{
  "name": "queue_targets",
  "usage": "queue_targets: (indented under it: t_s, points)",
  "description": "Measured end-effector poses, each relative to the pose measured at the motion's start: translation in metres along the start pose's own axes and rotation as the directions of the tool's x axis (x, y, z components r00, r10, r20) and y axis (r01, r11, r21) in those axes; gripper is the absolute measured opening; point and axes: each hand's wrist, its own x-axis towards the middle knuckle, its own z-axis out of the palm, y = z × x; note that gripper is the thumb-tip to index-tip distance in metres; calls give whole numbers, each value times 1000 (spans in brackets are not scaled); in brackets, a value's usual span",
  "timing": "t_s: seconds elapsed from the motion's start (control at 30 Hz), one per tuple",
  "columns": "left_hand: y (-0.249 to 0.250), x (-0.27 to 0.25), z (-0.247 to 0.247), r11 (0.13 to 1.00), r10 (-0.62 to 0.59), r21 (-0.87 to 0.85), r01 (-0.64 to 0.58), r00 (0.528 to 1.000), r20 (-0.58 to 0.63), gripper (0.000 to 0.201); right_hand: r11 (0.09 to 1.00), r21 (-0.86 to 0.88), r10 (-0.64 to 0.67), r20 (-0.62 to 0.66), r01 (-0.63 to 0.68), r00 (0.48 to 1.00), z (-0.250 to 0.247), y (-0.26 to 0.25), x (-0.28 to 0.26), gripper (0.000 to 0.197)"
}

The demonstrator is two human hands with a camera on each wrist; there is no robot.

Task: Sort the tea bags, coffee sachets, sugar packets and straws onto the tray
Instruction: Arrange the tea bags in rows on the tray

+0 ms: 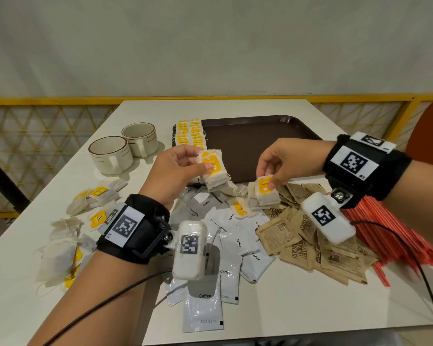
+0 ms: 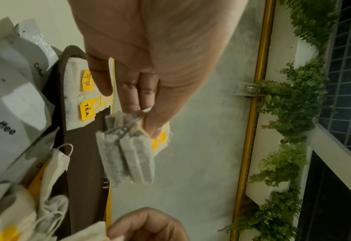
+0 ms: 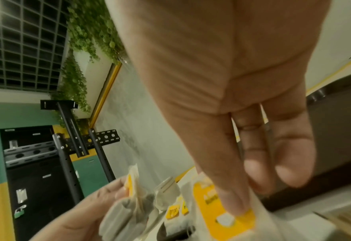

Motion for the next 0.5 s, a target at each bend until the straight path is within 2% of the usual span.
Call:
queue_targets:
  t_s: [0.1,0.27,0.4,0.5]
  points:
    - [0,0,1,1000,-1,-5,1,1000,-9,22,998,50,-30,-26,31,999,-8,3,-14,12]
    - [-1,-2,4,1000,2,11,-2,1000,-6,22,951,306,-19,-54,35,998,-5,11,-25,6]
    - [-1,-3,7,1000,0,21,0,1000,3,21,915,404,-2,-55,24,998,4,17,-24,6]
    - [-1,-4,7,1000,7,27,-7,1000,1,22,865,498,-34,-73,66,997,4,15,-26,10]
